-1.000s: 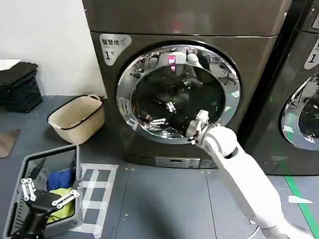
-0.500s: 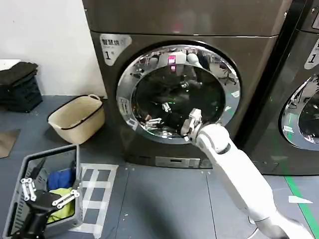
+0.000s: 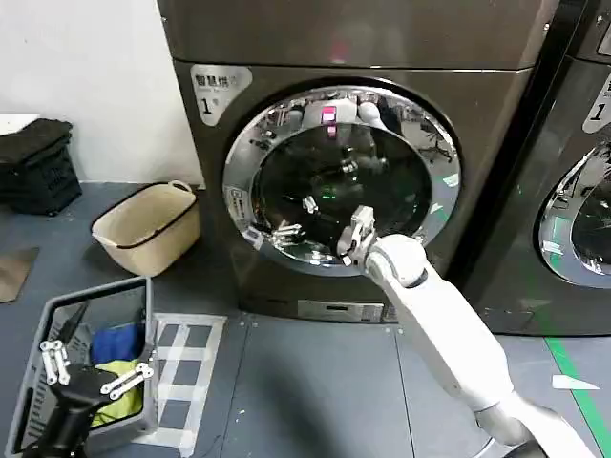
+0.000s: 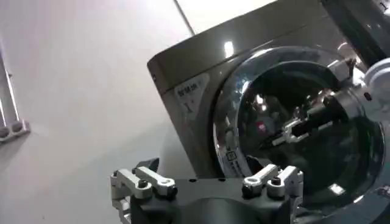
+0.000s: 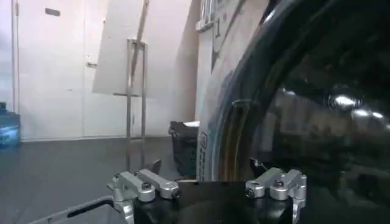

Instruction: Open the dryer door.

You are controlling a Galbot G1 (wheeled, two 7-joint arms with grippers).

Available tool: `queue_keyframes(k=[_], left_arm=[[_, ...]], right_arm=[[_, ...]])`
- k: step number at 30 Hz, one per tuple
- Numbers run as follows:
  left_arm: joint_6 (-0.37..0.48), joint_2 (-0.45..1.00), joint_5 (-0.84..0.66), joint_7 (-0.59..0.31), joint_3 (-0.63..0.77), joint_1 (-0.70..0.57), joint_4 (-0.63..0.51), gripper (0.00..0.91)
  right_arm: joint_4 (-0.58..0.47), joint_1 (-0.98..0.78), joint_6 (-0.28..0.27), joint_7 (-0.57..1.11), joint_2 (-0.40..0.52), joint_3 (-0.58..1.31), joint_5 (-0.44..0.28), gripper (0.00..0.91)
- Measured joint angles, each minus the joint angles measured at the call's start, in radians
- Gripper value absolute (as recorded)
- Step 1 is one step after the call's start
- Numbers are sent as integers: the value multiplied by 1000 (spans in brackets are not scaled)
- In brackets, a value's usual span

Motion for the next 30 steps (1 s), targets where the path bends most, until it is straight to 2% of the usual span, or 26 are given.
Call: queue_keyframes(k=[30], left_arm=[[-6,-4,7,2,6,9,-5,907]], right_arm=[[-116,49,34,-20,59,-42,-14,907]])
